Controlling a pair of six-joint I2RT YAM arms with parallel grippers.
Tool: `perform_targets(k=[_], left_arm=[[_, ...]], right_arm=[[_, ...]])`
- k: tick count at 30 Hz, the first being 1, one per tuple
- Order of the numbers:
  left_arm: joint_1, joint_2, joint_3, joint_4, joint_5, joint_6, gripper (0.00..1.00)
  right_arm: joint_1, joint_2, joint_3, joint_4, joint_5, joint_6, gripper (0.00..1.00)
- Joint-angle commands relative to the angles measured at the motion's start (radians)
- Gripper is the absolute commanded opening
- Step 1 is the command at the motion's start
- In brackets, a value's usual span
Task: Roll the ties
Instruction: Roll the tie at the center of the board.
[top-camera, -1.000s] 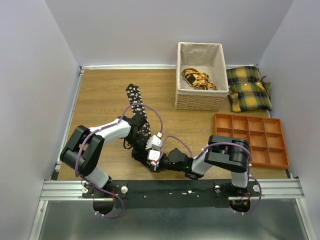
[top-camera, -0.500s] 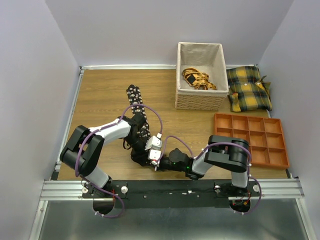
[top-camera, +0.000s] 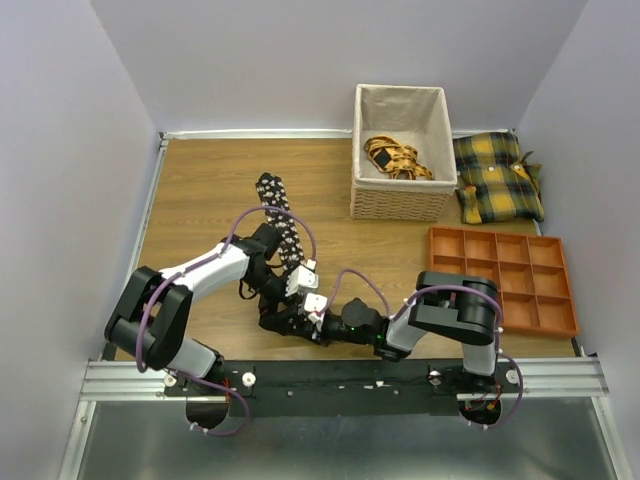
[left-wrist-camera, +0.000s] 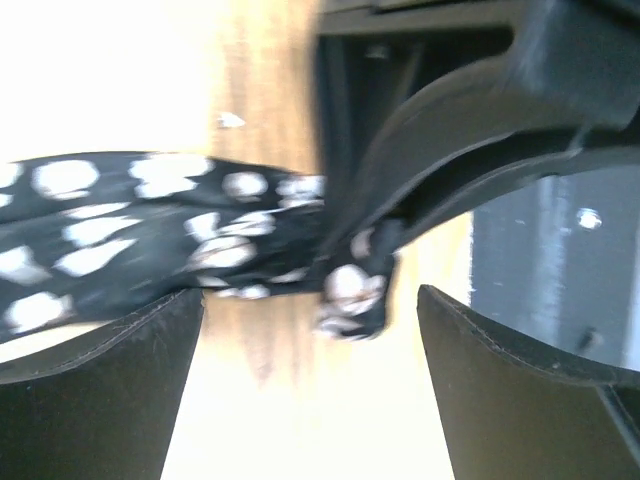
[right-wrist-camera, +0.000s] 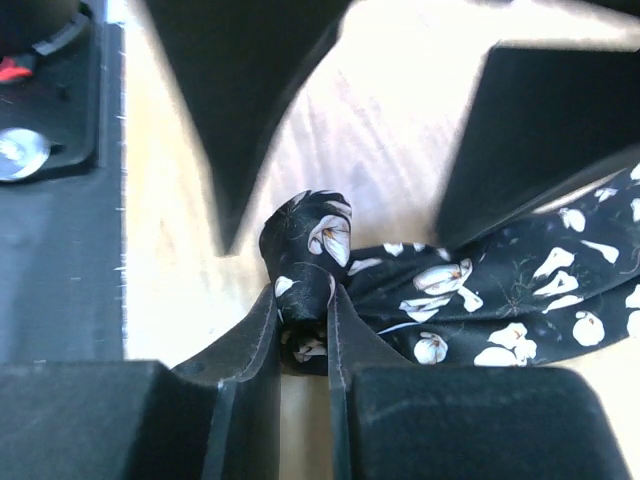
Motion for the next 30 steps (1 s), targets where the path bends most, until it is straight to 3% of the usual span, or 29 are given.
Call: perform_targets(k=[1, 6, 10, 16, 23, 30], left_arm=[[0.008, -0.083, -0.029, 0.109, -0.022, 0.004, 0.99], [0.017, -0.176, -0.091, 0.199, -0.068, -0.037, 0.99], [0.037, -0.238, -0.123, 0.226, -0.081, -0.044, 0.99], [0.048, -0.291, -0.132, 0.143, -0.022, 0.048, 0.99], [0.068, -0.279, -0.102, 0.044, 0.031, 0.157, 0.99], [0.068, -0.336, -0.100, -0.013, 0.007, 0.214, 0.99]], right_arm=[[0.000, 0.029, -0.037, -0.011, -0.008, 0.222, 0.13], [-0.001, 0.025, 0.013, -0.143, -0.007, 0.293, 0.13], [-0.001, 0.035, -0.012, -0.086, -0.016, 0.394, 0.13], [-0.003, 0.072, -0.020, -0.031, -0.033, 0.502, 0.11], [-0.007, 0.063, -0.019, -0.071, -0.040, 0.514, 0.11], [-0.032, 0.049, -0.048, -0.019, -0.132, 0.686, 0.11]])
